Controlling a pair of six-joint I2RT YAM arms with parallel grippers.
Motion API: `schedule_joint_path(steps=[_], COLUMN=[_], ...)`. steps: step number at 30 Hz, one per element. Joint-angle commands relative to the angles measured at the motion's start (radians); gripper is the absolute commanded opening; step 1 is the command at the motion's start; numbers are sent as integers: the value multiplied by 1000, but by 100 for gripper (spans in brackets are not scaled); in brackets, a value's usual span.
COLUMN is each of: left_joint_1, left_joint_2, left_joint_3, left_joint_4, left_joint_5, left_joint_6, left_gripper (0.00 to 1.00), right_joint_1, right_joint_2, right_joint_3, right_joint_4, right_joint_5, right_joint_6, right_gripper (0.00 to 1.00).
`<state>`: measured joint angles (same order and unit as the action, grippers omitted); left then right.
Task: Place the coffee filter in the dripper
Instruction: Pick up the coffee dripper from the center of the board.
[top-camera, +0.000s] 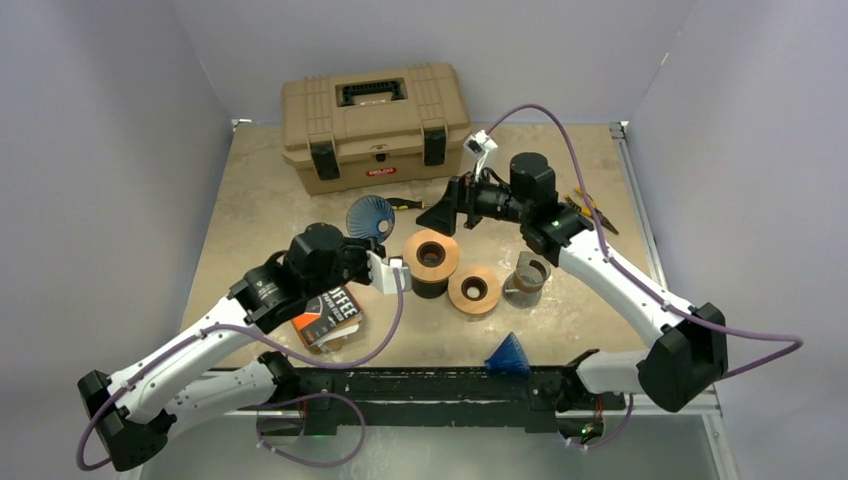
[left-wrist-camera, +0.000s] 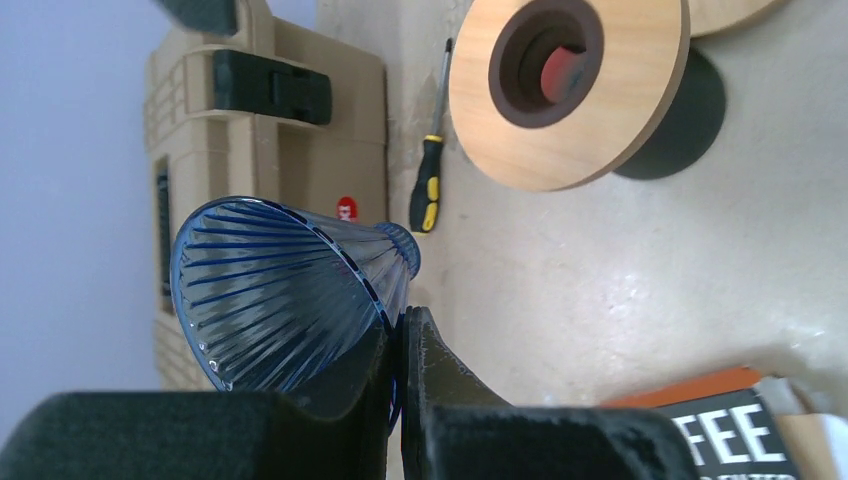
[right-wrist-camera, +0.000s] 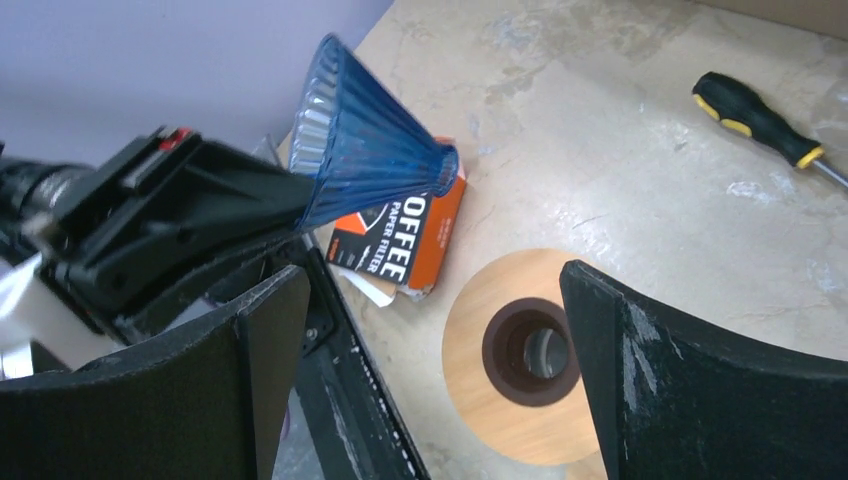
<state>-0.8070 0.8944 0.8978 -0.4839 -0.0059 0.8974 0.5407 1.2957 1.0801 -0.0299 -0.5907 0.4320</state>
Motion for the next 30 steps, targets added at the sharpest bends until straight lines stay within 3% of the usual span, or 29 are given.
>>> schedule_joint_path(steps=[1,9,21,30], left_joint_1=[-42,-67,-131,-149], left_joint_2=[-72,-53,26,12], left_joint_3=[-64,-77,-85,-103], left_joint_4=[116,53,25,34], left_joint_5=[-107,-148,-224,-235], left_joint_6=[262,469,521,514], left_gripper=[0,0,0,0], right_joint_1=[49,218,413,436], right_joint_2=[11,88,257,303], right_joint_3=[83,202,344,365], right_joint_4=[32,-87,-218,-236], right_joint_5=[139,398,811,816], right_joint_6=[10,-80,-195,-215], right_gripper=[99,96,91,63])
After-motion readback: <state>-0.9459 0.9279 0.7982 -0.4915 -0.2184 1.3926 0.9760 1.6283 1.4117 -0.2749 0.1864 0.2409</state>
